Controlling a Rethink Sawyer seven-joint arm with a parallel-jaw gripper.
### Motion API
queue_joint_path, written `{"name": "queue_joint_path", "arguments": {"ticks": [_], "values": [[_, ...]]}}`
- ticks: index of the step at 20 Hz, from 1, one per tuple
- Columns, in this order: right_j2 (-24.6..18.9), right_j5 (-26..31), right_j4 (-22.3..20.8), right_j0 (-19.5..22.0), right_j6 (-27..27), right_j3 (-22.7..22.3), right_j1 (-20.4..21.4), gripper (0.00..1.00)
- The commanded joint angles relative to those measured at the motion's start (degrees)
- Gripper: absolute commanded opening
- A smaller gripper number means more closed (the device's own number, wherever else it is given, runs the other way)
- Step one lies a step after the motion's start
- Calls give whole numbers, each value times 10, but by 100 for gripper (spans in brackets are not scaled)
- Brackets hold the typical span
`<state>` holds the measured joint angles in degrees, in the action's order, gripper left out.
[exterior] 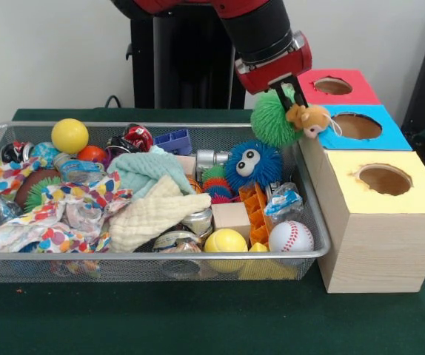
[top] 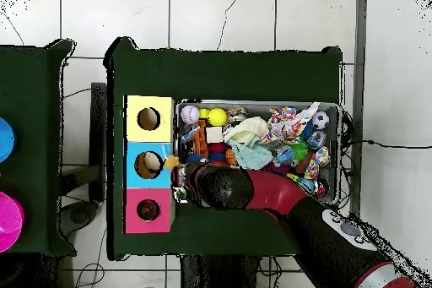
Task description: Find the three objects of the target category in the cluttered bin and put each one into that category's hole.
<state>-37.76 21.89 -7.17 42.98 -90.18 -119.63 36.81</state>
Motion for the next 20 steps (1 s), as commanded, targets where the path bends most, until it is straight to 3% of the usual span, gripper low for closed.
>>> {"name": "queue_joint_path", "arguments": {"ticks": [1, 8, 14, 20], "values": [[13, -13, -33, -7, -36, -20, -51, 0], [0, -21, -46, 7, -22, -14, -73, 0], [-58, -11, -48, 67, 19, -20, -126, 0], [-67, -19, -83, 91, 36, -3, -162, 0]]}}
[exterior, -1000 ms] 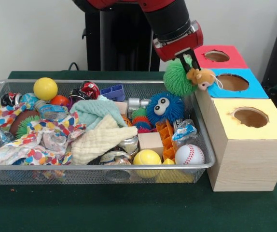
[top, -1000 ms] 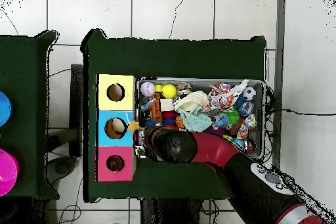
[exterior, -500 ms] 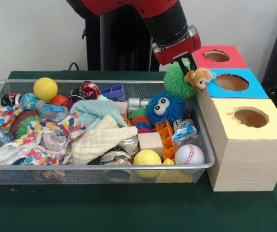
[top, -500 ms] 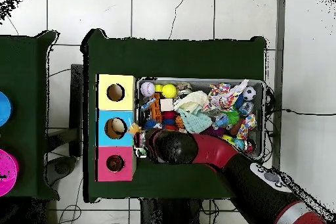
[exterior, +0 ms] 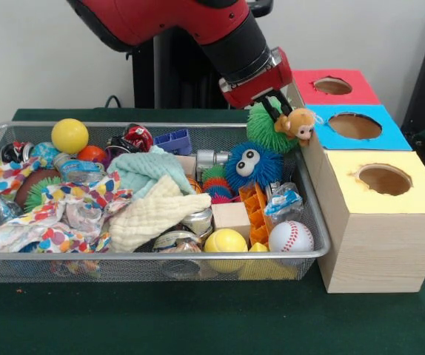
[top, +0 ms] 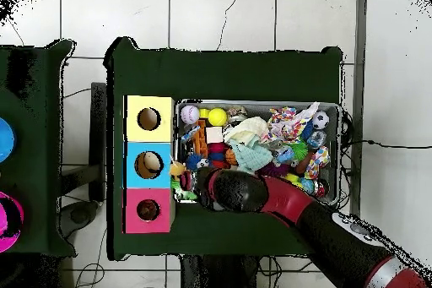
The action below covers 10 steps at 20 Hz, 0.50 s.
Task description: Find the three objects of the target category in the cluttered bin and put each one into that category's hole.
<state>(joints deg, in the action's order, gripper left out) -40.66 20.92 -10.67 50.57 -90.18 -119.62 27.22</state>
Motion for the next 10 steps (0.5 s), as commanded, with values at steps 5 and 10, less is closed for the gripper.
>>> {"name": "queue_joint_path", "arguments": {"ticks": [5, 10], "values": [[-14, -16, -88, 17, 35, 28, -78, 0], [-14, -15, -110, 21, 23, 39, -75, 0]]}}
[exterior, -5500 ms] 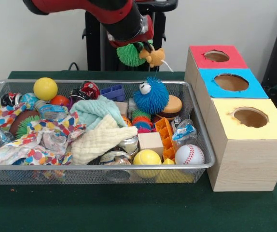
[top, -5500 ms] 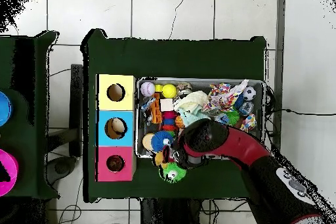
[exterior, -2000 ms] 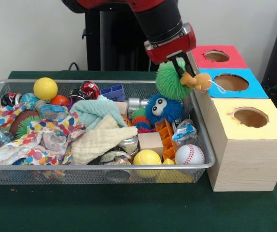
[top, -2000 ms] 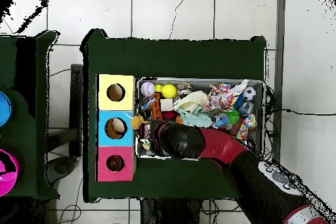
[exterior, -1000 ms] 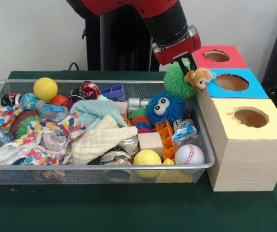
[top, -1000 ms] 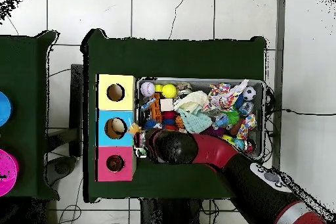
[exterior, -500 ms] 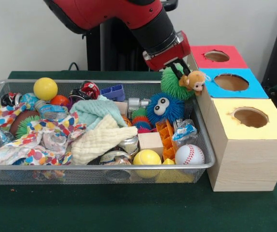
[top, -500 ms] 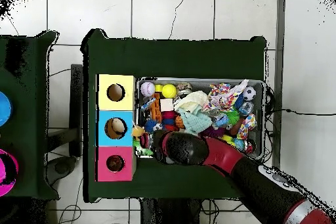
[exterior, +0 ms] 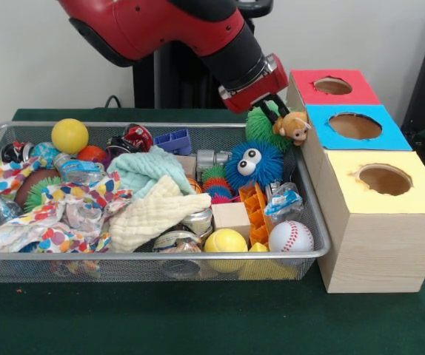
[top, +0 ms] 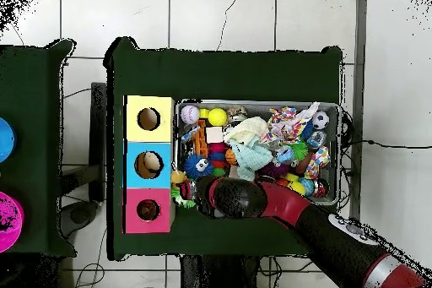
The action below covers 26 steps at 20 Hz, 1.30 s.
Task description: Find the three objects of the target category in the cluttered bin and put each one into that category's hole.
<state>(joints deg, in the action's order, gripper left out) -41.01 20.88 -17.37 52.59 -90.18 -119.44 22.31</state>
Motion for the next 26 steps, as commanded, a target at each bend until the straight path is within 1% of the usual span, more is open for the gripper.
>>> {"name": "queue_joint_path", "arguments": {"ticks": [1, 4, 6, 10, 13, 17, 19, 21, 26], "values": [[-12, -16, -43, 3, 15, 34, -24, 0], [-37, -4, -46, 13, 27, 28, -25, 0], [-53, 6, -51, 17, 44, 35, -31, 0], [-80, 7, -62, 31, 60, 34, -45, 0], [-86, 25, -55, 34, 49, 34, -37, 0], [-88, 80, -13, 29, 8, 10, 8, 0], [-97, 91, 2, 32, -6, -1, 18, 0], [-105, 98, 9, 35, -6, -4, 20, 0], [-113, 100, -1, 37, 11, 2, 11, 0]]}}
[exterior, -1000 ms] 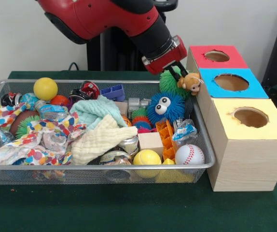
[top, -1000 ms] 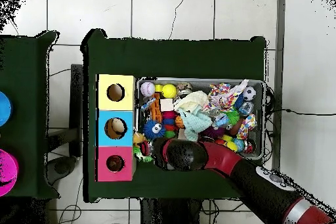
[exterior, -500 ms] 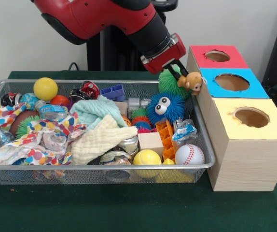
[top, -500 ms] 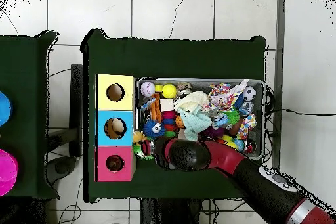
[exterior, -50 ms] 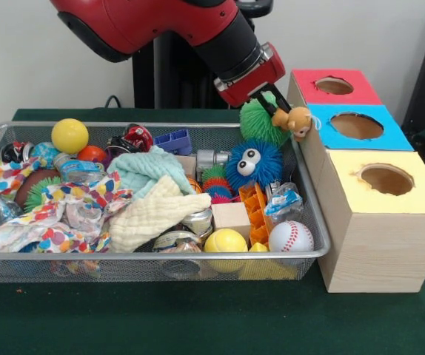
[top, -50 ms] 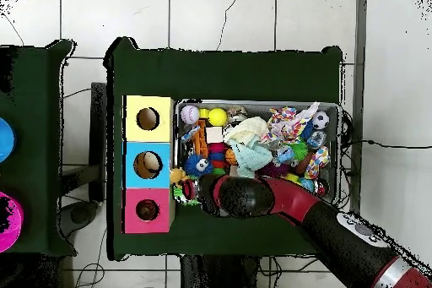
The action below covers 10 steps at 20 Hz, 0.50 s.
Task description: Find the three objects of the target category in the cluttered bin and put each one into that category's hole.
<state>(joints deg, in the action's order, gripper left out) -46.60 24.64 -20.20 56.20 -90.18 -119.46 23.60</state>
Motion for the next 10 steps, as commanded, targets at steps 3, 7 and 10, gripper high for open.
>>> {"name": "queue_joint_path", "arguments": {"ticks": [3, 7, 10], "values": [[-56, 64, 28, 3, 4, -2, 3, 0], [-78, 88, 38, 12, 14, -7, 7, 0], [-92, 110, 36, 20, 33, -6, 6, 0]]}}
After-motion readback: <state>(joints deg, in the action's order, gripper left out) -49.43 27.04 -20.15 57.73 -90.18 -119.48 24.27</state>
